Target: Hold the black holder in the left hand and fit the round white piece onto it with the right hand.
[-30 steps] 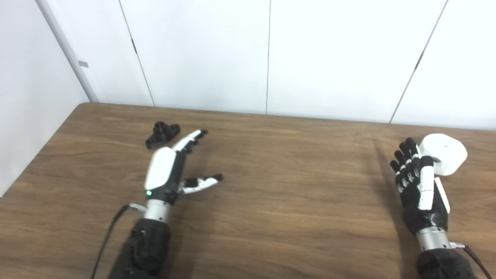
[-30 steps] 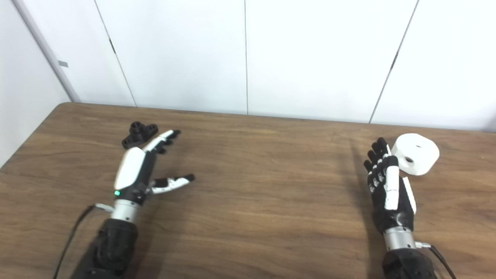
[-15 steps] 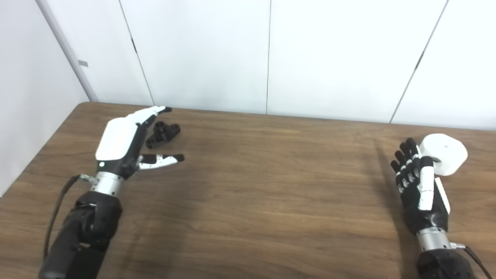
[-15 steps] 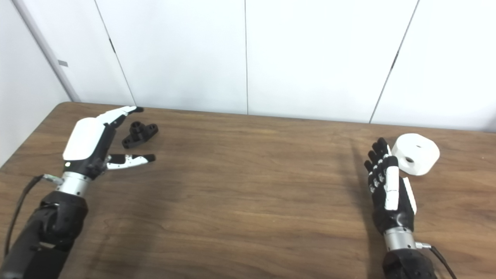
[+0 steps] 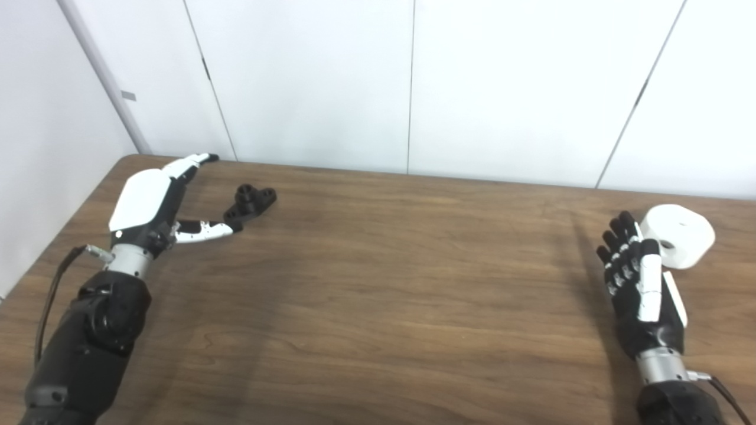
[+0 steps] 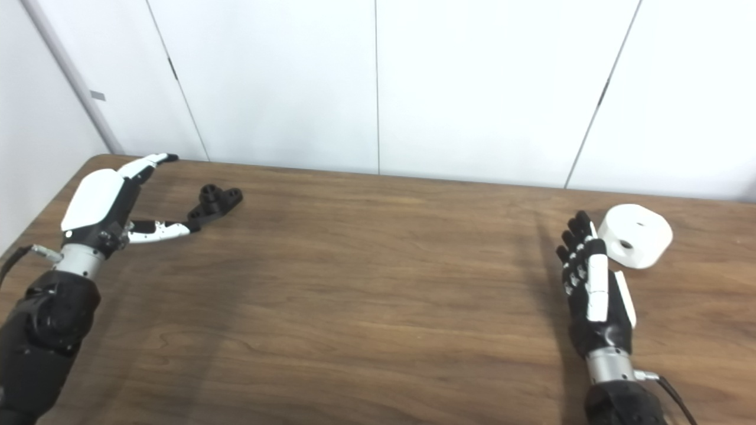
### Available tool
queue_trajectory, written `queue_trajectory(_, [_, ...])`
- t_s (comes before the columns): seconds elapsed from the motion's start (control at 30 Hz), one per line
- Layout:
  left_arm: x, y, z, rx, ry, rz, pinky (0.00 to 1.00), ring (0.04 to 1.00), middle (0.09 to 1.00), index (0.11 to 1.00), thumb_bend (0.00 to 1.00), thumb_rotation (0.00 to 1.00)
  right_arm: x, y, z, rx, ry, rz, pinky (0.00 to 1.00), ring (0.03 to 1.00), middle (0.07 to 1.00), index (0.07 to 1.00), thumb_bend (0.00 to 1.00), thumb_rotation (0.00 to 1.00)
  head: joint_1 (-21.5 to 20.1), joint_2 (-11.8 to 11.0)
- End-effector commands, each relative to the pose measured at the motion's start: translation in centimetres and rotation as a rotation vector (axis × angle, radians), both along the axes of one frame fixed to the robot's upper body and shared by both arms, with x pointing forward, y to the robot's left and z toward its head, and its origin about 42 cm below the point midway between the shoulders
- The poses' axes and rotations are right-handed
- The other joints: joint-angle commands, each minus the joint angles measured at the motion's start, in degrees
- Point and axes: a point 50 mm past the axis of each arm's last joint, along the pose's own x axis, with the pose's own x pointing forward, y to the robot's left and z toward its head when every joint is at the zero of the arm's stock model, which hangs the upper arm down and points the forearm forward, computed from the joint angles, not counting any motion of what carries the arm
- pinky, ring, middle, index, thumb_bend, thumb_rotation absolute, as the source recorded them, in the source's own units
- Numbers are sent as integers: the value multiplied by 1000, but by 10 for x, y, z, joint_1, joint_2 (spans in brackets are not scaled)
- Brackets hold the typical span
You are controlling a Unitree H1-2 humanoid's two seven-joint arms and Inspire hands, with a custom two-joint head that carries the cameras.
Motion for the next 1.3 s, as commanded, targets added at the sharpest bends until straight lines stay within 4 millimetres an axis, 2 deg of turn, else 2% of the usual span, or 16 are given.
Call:
queue_trajectory(0.0, [11,12,29,30,-47,9,955,960,945,919,877,425,-18,3,-26,34,63,4,1000,1000,1000,1000,418,1000,3,-2])
queue_trajectory(0.3, [29,34,22,10,48,41,999,980,960,906,952,475,-18,0,-27,33,58,13,1000,1000,1000,1000,407,1000,17,-8])
queue_trajectory(0.47, [36,39,18,-4,88,58,1000,979,957,897,940,470,-18,-2,-26,36,58,11,1000,1000,1000,1000,413,1000,26,-8])
queue_trajectory(0.93, [45,37,3,16,165,48,999,968,929,853,1000,495,-18,-11,-23,51,51,3,1000,1000,1000,1000,400,1000,56,-7])
queue_trajectory(1.27, [50,41,-6,58,228,44,1000,962,916,821,1000,443,-20,-9,-18,68,40,-1,1000,1000,1000,1000,400,1000,54,-1])
